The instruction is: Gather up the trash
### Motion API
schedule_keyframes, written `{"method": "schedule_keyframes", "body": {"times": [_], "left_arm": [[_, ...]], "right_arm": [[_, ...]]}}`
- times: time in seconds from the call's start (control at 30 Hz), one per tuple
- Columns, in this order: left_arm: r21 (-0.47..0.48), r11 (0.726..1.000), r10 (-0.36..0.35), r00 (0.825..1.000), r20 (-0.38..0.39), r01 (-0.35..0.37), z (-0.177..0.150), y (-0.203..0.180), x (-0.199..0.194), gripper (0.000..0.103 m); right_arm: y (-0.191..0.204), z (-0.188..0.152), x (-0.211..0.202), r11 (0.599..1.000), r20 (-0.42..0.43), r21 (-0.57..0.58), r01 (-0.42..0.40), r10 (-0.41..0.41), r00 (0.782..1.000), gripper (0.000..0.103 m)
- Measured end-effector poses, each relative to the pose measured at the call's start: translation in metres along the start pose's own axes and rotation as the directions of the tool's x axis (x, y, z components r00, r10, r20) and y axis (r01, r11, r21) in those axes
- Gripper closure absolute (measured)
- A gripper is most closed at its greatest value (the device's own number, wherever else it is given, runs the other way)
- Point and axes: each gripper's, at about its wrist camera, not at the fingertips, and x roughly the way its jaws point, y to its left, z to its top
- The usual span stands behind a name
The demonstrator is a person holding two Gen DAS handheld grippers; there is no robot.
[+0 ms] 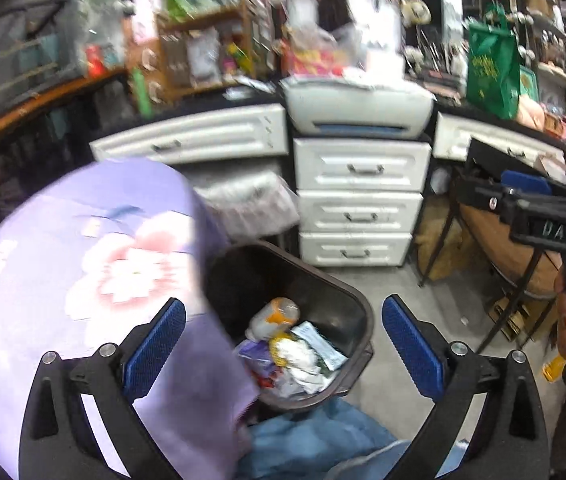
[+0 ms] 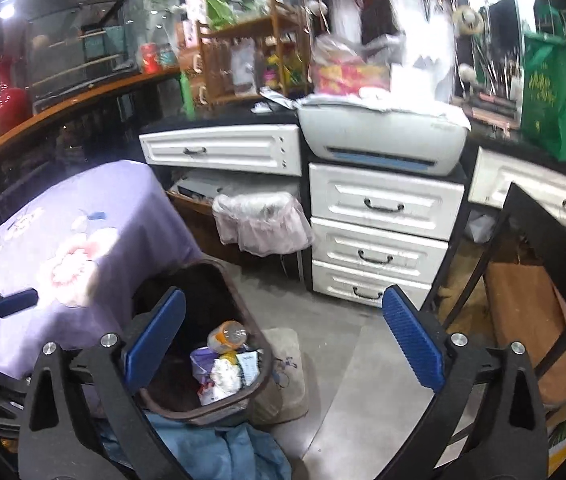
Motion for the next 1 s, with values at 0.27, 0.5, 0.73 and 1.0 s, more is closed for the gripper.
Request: {"method": "schedule_keyframes", "body": {"times": [0.27, 0.5, 0.73, 1.0], "left_arm": [[-0.112, 0.973, 0.215, 0.969, 0.124, -0.202, -0.034, 0.044, -0.092, 0.006], [-0.232, 0.899, 0.412, 0.897, 0.157, -0.372, -0.07, 0.061, -0.147, 0.006], [-0.294, 0.862, 0.484, 0.844, 0.234, -0.413, -0.089, 0.054, -0.186, 0.006], [-0.296, 0.859, 0.493, 0.828, 0.265, -0.417, -0.096, 0.043, -0.197, 0.006]], "right_arm": [[0.099, -0.017, -0.077, 0.991, 0.162, -0.135, -0.023, 0.045, 0.986, 0.006], [0.154, -0.05, -0.133, 0.976, 0.276, -0.217, -0.031, 0.091, 0.957, 0.006], [0.162, -0.074, -0.176, 0.971, 0.314, -0.235, -0.049, 0.123, 0.941, 0.006], [0.144, -0.089, -0.191, 0.983, 0.348, -0.161, -0.091, 0.143, 0.927, 0.006]]}}
